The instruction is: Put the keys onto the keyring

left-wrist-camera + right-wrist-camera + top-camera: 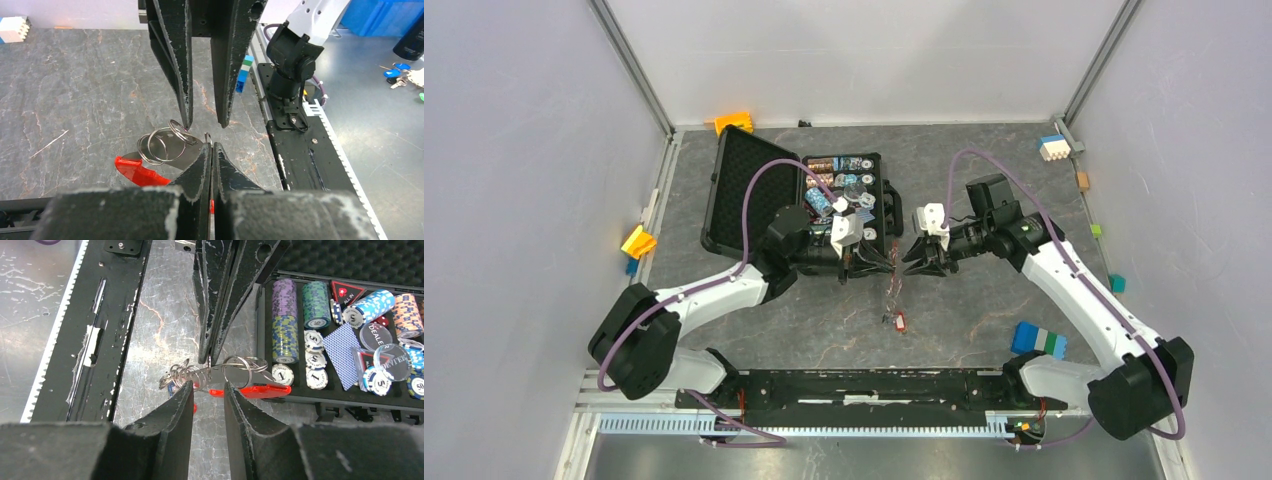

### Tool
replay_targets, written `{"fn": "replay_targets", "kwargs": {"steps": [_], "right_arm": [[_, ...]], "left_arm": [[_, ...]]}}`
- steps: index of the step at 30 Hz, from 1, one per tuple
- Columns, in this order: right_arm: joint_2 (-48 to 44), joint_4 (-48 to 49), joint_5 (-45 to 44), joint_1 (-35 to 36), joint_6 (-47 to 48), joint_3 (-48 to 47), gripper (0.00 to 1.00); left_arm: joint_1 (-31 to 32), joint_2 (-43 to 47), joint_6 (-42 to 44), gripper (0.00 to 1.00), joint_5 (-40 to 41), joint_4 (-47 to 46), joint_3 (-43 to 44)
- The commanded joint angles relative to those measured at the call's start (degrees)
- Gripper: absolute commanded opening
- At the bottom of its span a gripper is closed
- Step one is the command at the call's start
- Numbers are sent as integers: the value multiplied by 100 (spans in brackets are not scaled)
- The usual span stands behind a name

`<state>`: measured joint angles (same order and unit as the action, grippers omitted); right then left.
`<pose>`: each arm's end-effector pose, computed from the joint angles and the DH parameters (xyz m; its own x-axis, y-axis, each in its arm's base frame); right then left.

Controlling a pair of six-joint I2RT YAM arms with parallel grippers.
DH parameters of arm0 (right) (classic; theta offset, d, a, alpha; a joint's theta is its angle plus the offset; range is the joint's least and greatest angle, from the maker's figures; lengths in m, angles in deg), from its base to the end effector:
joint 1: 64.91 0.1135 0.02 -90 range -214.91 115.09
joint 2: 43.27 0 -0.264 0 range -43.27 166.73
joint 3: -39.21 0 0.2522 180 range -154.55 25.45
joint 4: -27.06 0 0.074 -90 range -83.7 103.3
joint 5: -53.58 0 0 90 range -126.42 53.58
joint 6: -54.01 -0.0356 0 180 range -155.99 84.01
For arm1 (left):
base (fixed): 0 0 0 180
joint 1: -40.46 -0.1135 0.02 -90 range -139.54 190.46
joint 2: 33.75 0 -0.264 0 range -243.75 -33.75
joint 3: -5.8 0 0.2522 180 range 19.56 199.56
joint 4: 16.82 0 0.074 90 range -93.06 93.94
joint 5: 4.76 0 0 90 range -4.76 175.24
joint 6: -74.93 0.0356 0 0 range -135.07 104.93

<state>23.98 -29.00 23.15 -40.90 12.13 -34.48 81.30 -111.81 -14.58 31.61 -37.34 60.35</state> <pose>0.1959 0.1209 0.3151 0.0688 -0.3822 -0.9215 -0.9963 -0.0737 -0.0439 0.2019 -0.2124 0.2662 -0.0309 0.0334 -0.9990 0.9964 -0.0775 -0.0335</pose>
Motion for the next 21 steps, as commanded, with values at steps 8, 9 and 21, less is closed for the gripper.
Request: {"fn": "replay_targets", "kwargs": {"steps": [8, 9, 21], "right_arm": [[114, 72, 452, 81, 79, -62, 31], [114, 91, 469, 90, 68, -42, 31], [118, 389, 708, 106, -171, 111, 24]], "left_arm": [[-41, 39, -615, 2, -342, -1066, -121], [-41, 45, -628, 2, -335, -1092, -133], [-51, 10, -716, 2, -219, -1227, -154]]}}
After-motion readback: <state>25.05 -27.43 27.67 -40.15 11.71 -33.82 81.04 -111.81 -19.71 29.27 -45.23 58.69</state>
